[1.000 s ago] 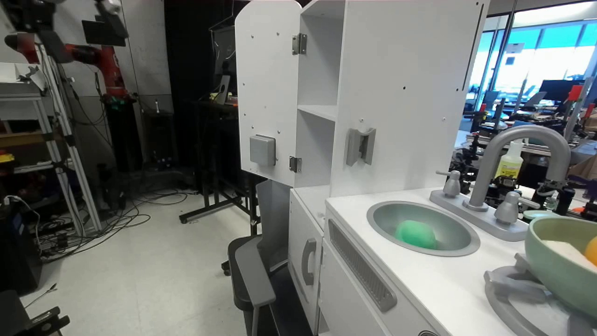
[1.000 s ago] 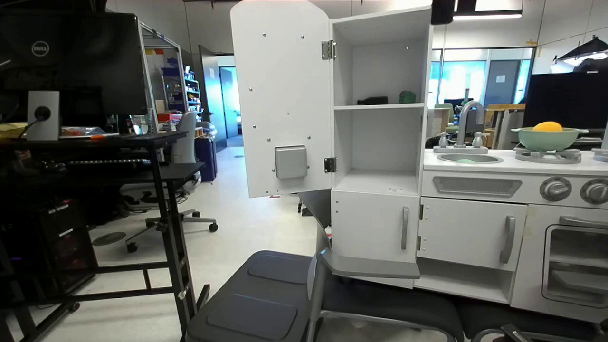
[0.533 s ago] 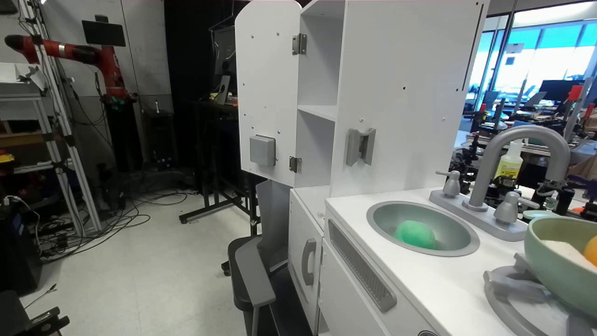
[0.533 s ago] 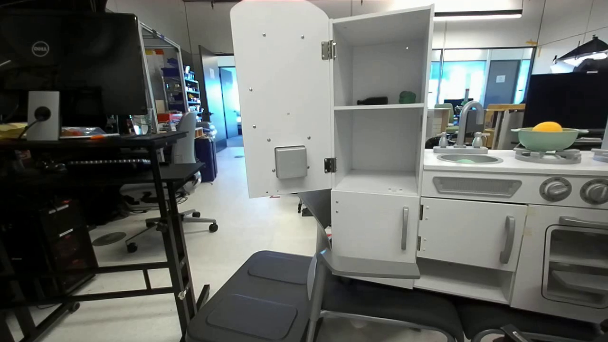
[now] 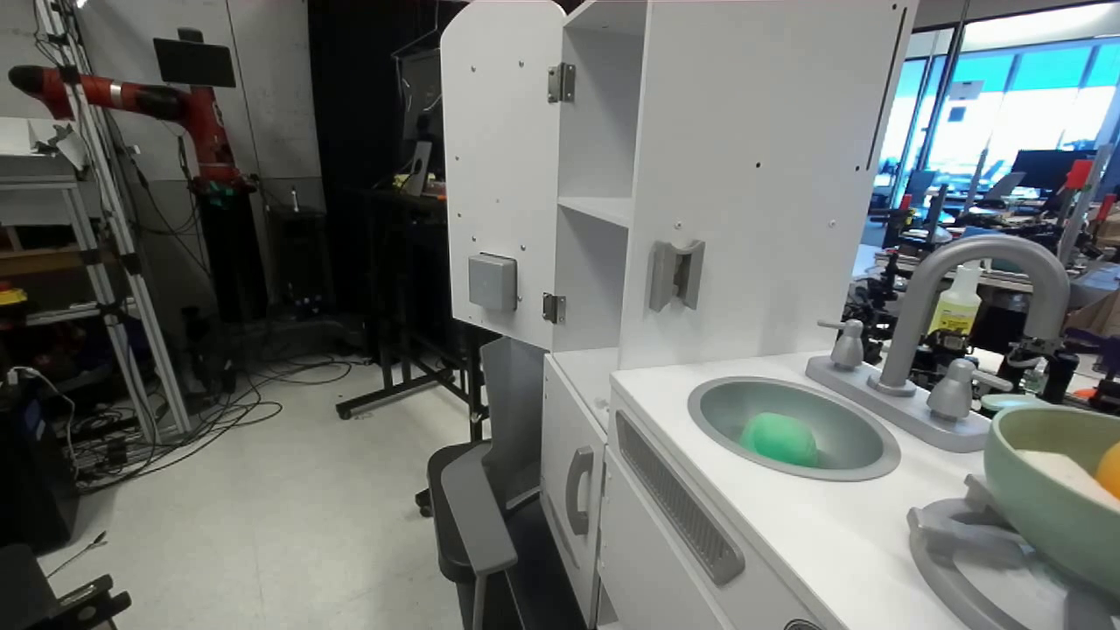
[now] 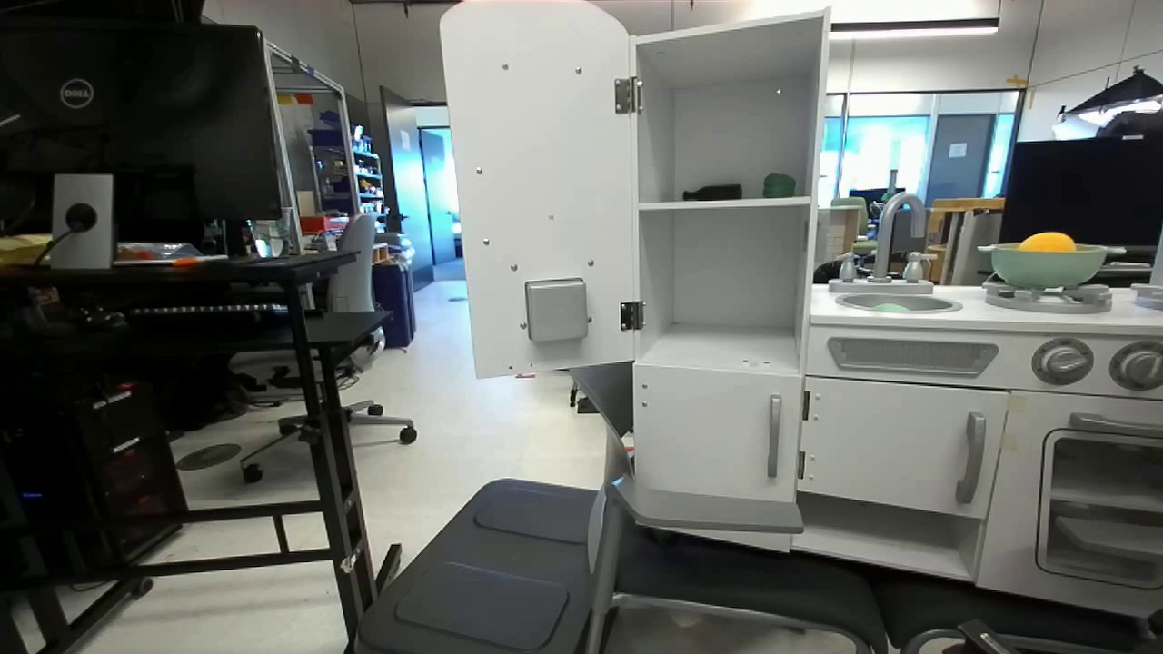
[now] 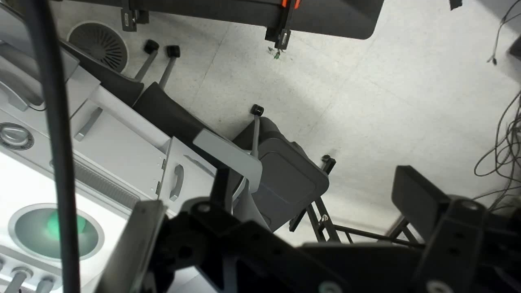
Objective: Open the upper cabinet on the left, place the black bottle on the top shelf of the cabinet, place the green pepper from the counter on the top shelf in the cabinet
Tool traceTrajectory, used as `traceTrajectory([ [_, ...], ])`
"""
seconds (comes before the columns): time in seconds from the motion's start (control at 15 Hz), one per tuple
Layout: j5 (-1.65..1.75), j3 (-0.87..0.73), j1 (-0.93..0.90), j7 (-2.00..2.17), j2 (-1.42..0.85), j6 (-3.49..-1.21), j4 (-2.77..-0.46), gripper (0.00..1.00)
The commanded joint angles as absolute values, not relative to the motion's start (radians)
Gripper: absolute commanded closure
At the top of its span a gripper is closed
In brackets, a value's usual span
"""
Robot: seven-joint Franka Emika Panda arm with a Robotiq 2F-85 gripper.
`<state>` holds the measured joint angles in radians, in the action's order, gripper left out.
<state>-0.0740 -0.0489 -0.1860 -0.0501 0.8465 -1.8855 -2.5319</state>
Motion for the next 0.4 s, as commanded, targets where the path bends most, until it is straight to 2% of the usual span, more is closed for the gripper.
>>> traceTrajectory([
  [0.0,-0.123,-0.028,-0.168,-0.066,0.765,-1.830,-2.444,0.00],
  [0.33,-0.106,-0.001,-0.156,-0.066,0.751,-1.860,-2.457,0.00],
])
